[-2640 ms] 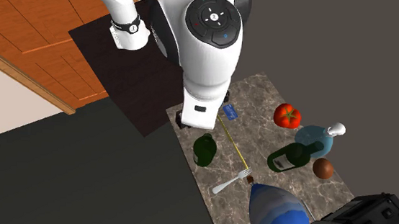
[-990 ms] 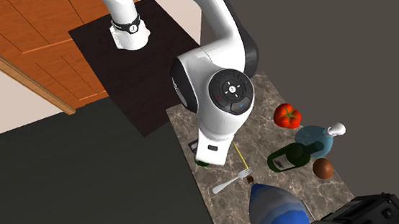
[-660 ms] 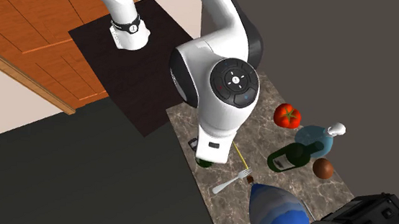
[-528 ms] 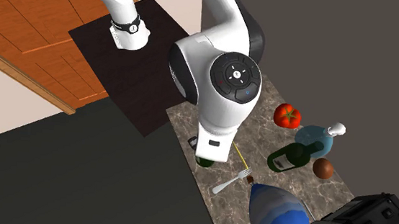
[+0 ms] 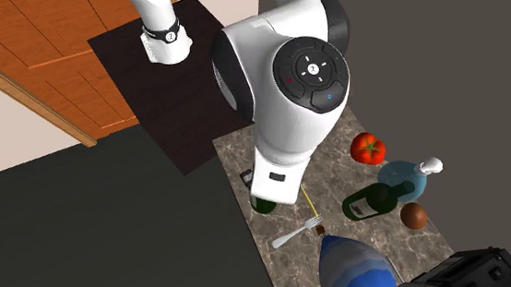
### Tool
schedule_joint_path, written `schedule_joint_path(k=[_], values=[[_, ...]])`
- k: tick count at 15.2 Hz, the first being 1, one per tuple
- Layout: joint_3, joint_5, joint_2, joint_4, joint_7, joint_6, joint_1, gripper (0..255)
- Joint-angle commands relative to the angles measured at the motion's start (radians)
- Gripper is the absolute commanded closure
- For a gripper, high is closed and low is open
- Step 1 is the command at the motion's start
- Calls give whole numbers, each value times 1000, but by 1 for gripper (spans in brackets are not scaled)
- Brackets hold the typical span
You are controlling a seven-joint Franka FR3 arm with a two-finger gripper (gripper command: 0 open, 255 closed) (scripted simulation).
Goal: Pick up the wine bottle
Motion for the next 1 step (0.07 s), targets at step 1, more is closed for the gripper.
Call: schedule_joint_path(k=[1], values=[[0,0,-3,4,1,-7,1,255]])
